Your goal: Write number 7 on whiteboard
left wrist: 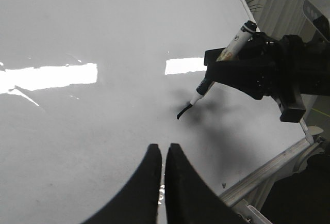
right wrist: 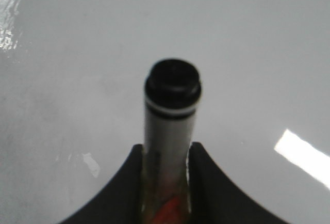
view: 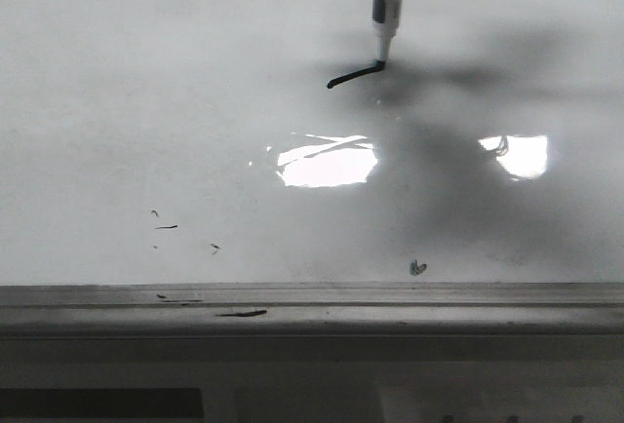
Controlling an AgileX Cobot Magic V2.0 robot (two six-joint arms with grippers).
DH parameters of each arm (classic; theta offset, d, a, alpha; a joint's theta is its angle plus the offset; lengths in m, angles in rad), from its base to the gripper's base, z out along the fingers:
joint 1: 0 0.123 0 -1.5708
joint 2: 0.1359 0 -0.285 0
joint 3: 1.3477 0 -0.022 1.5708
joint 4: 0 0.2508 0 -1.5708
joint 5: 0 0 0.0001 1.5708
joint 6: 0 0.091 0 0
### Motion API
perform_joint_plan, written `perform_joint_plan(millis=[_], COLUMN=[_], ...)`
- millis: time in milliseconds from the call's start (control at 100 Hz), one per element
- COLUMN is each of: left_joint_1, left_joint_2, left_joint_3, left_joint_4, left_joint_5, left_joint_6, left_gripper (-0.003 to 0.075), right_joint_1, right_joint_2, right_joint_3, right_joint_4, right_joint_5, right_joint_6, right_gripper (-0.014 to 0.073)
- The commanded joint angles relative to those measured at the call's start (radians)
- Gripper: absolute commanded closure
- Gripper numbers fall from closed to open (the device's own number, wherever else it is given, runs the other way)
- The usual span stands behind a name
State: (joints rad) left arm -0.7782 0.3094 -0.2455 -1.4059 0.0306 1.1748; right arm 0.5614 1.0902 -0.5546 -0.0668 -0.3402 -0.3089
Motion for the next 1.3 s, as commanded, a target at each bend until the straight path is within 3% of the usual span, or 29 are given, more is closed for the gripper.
perform_joint_plan(millis=[0, 150, 380, 560, 740, 1090, 1190, 1290], left_joint_1=[0.002, 0.002, 0.002, 0.002, 0.002, 0.002, 0.002, 0.002], left_joint_2=[0.008, 0.008, 0.008, 0.008, 0.008, 0.008, 0.014, 0.059], left_joint_3=[-0.027, -0.027, -0.027, -0.027, -0.027, -0.027, -0.038, -0.067], left_joint_4=[-0.007, -0.007, -0.007, -0.007, -0.007, 0.001, 0.056, 0.122], left_joint_5=[-0.013, -0.013, -0.013, -0.013, -0.013, -0.01, 0.031, 0.106], left_joint_6=[-0.006, -0.006, -0.006, -0.006, -0.006, -0.006, -0.006, -0.006], left_gripper=[0.0741, 0.0741, 0.0741, 0.0741, 0.0741, 0.0738, 0.0677, 0.0517], right_joint_1=[-0.024, -0.024, 0.077, 0.185, 0.189, 0.289, 0.316, 0.329], right_joint_2=[-0.026, -0.026, -0.026, -0.026, -0.05, -0.316, -0.36, -0.37], right_joint_3=[-0.023, -0.023, -0.021, 0.015, 0.004, -0.173, -0.199, -0.203], right_joint_4=[0.013, 0.013, 0.067, 0.067, 0.067, 0.067, 0.067, 0.097], right_joint_5=[0.041, 0.089, 0.34, 0.34, 0.332, 0.434, 0.467, 0.513], right_joint_6=[-0.03, -0.03, -0.019, -0.019, -0.019, -0.019, -0.019, -0.019], right_gripper=[0.0636, 0.0636, 0.0636, 0.0636, 0.0636, 0.0636, 0.0636, 0.0636])
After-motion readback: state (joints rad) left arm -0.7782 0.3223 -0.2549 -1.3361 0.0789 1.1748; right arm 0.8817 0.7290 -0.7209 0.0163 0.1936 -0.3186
